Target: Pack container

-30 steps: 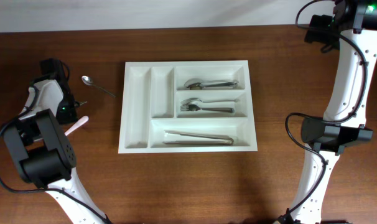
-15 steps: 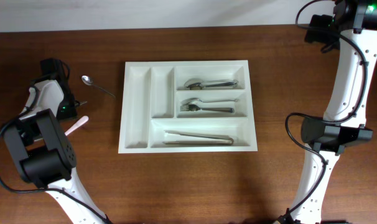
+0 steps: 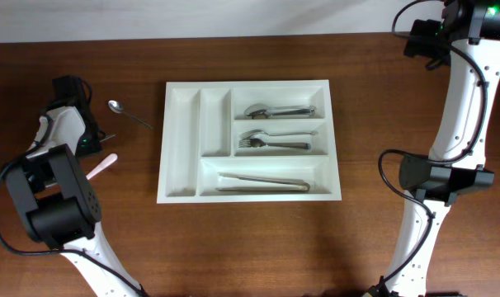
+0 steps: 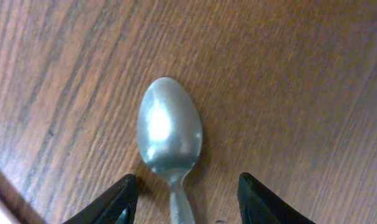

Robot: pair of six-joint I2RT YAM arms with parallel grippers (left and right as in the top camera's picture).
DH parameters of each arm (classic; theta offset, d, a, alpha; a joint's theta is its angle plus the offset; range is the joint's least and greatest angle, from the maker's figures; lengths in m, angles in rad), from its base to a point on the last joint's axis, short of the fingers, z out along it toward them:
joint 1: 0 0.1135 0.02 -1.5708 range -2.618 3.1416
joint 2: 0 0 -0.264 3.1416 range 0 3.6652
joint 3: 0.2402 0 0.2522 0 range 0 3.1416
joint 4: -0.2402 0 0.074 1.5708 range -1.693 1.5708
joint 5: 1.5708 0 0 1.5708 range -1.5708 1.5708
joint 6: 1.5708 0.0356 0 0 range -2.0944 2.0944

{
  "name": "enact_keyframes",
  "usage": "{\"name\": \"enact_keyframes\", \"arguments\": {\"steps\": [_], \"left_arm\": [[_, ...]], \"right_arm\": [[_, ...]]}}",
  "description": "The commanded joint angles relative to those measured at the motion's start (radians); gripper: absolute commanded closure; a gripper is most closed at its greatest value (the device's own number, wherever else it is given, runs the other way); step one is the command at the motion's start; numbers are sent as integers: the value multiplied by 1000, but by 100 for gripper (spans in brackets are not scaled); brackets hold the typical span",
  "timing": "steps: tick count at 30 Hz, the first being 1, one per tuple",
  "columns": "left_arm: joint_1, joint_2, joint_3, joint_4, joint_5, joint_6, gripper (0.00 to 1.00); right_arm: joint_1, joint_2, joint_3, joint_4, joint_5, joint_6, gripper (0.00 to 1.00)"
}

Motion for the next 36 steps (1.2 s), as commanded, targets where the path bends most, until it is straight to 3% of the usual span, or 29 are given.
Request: {"name": "enact_keyframes", "arguments": {"steps": [1, 7, 15, 22, 26, 36], "left_arm": [[6, 51, -29, 2, 0, -2, 47], [7, 96, -29, 2, 19, -2, 48], [6, 125, -29, 3, 46, -2, 61], [6, 126, -29, 2, 50, -2, 62], [6, 126, -29, -5, 71, -2, 69], [6, 126, -29, -50, 80, 4, 74]], "right_arm": [[-1, -41, 14, -6, -2, -6, 1], [-1, -41, 14, -6, -2, -6, 1], [-1, -41, 14, -6, -2, -6, 1], [-1, -41, 14, -4, -2, -6, 1], [-1, -41, 14, -3, -2, -6, 1], [-1, -41, 14, -3, -2, -6, 1]]}}
